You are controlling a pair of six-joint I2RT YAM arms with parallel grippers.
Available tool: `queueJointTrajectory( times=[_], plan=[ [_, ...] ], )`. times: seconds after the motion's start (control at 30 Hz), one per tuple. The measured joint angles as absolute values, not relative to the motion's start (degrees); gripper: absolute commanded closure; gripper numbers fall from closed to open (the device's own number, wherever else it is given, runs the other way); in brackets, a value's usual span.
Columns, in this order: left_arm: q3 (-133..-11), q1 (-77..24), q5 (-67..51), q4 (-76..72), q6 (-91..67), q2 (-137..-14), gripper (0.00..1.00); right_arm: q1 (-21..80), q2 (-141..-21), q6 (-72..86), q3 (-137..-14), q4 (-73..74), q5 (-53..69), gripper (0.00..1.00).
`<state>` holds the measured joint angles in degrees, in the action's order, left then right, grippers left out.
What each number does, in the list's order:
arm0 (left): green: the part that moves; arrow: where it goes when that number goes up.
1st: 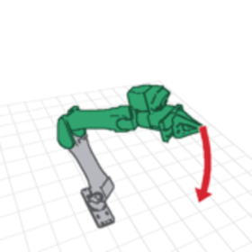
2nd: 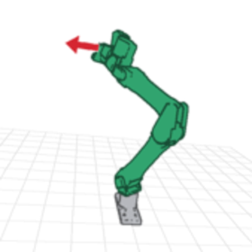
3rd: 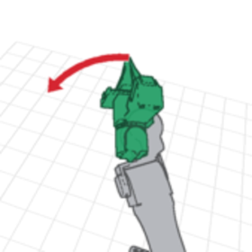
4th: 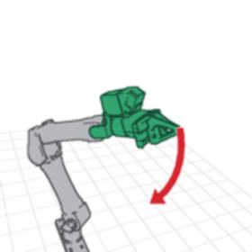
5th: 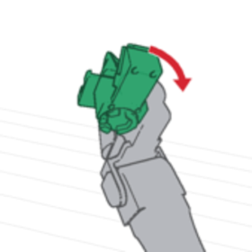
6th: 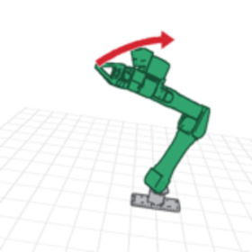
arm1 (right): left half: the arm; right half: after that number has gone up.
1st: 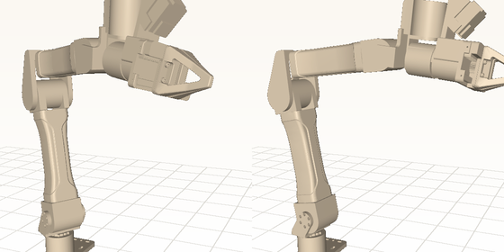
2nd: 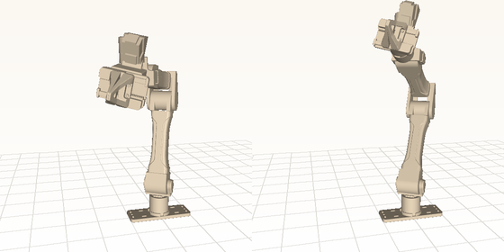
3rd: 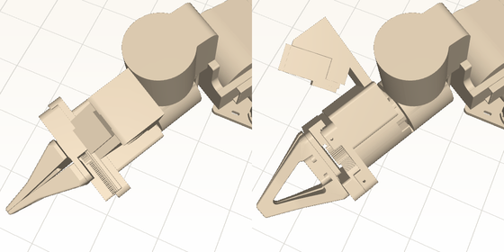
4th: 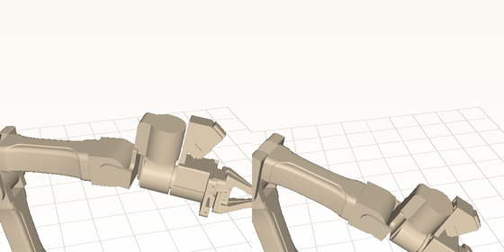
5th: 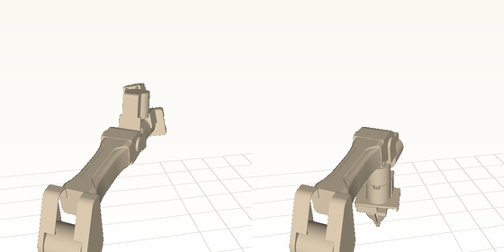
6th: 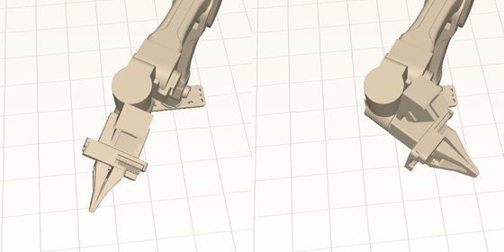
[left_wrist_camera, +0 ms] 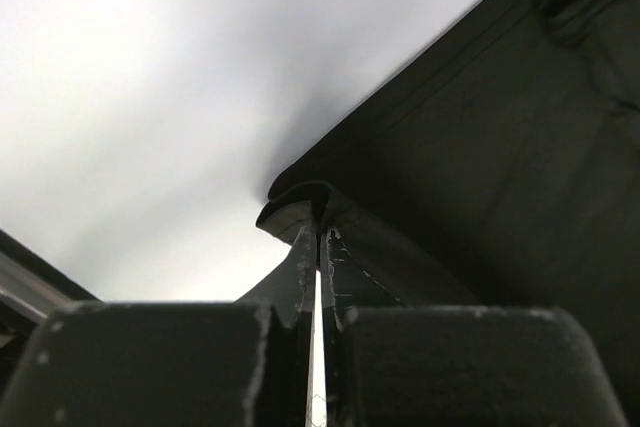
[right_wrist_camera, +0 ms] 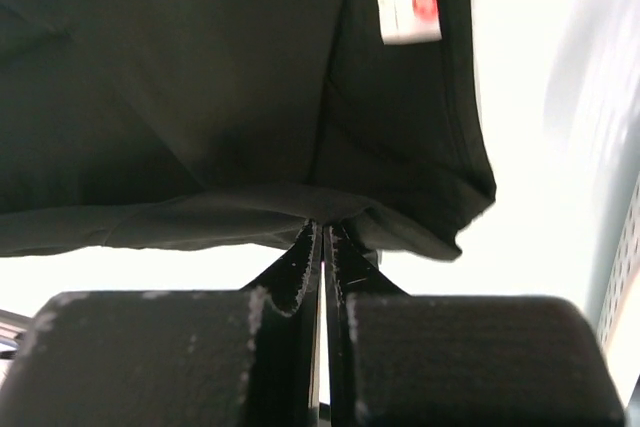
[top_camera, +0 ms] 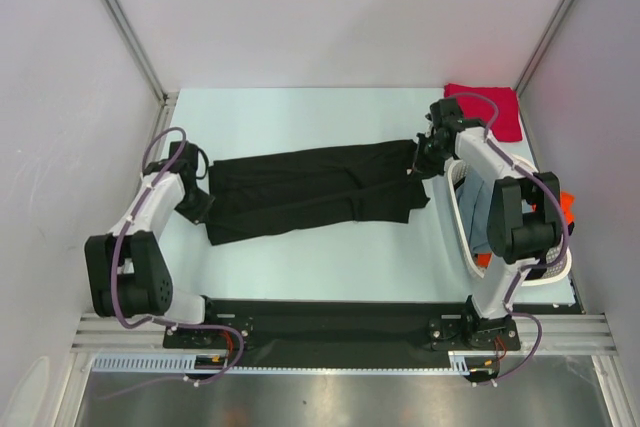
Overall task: Fold and stack the t-shirts
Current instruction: Fold the tshirt
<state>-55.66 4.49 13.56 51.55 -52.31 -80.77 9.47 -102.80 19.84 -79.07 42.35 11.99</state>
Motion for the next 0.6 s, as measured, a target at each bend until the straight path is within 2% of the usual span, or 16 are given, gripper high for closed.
queueJointTrajectory(
  times=[0.6],
  plan=[
    [-68.18,4.36,12.73,50.22,-49.17,-95.33,0.99,7.35,-114.78,19.14,-93.23,46.22,14.57,1.00]
  ],
)
